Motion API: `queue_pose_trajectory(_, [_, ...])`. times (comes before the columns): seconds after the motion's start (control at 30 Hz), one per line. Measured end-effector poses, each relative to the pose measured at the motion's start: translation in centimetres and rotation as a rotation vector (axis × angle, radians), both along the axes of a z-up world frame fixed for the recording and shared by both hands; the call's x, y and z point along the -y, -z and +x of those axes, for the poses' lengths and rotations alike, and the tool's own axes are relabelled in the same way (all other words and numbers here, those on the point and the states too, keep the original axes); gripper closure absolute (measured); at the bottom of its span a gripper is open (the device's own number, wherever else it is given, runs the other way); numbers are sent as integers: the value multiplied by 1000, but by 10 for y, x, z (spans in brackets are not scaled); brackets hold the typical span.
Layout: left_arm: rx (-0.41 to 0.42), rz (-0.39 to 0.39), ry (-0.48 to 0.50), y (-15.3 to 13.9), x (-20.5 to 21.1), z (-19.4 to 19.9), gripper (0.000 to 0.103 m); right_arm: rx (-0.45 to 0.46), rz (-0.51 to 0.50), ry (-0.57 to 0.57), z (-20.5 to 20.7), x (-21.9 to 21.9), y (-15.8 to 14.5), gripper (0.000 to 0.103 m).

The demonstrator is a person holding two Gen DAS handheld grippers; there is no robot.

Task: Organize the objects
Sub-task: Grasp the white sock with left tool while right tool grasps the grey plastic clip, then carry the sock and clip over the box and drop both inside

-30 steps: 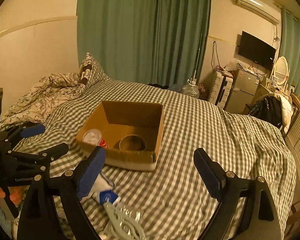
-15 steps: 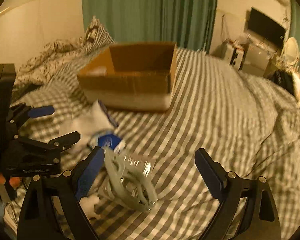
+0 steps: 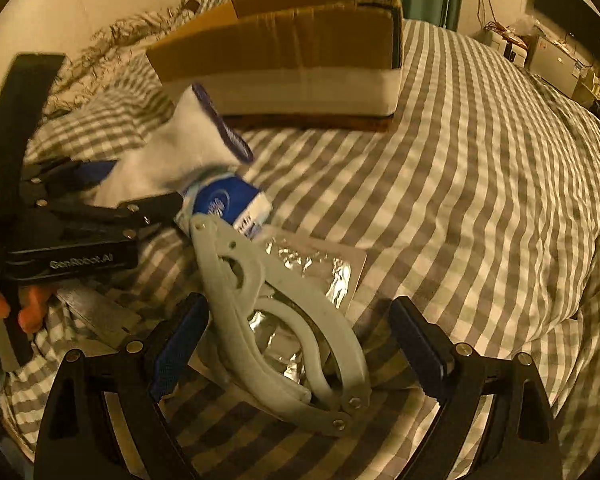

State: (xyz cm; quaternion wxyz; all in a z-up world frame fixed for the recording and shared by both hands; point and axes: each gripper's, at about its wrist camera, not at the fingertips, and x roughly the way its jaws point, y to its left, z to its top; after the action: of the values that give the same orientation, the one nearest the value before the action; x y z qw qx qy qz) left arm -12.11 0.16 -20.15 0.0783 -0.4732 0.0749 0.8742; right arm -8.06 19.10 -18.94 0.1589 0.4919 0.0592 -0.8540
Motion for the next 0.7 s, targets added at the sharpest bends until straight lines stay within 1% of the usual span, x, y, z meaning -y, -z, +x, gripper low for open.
queue_pose_trajectory(0.07, [-6, 6, -6, -1, 0, 3, 33, -1, 17, -1, 2, 3, 1, 14])
queue_pose_trajectory(0.13, [-20, -2, -1, -2, -3, 7, 41, -2, 18, -4, 5, 4, -1, 26])
queue_pose_trajectory(0.17, [-25, -5, -1, -4, -4, 9, 43, -3, 18, -6, 7, 5, -2, 29])
queue_pose_trajectory(0.23, [-30, 1, -6, -8, -3, 11, 50, -9, 36, 1, 10, 6, -4, 29])
queue_pose_trajectory(0.3, [-23, 16, -16, -12, -1, 13, 54, -18, 40, 9, 14, 6, -8, 29])
queue_pose_trajectory(0.47, [14, 64, -26, -28, -3, 22, 59, -73, 26, 22, 28, -2, -34, 30])
queue_pose_trajectory(0.5, [7, 79, -21, -36, -4, 24, 59, -89, 18, 24, 30, -4, -42, 57])
queue_pose_trajectory(0.53, [-2, 92, -19, -41, -5, 26, 59, -105, -4, 18, 32, -6, -51, 99])
queue_pose_trajectory(0.57, [-12, 111, -15, -49, -5, 28, 59, -126, 0, 32, 34, -7, -59, 102])
queue_pose_trajectory(0.6, [-23, 130, -10, -57, -6, 30, 59, -141, 17, 52, 36, -9, -66, 102])
queue_pose_trajectory(0.7, [-63, 158, -2, -79, -8, 38, 59, -162, 25, 44, 43, -9, -79, 102])
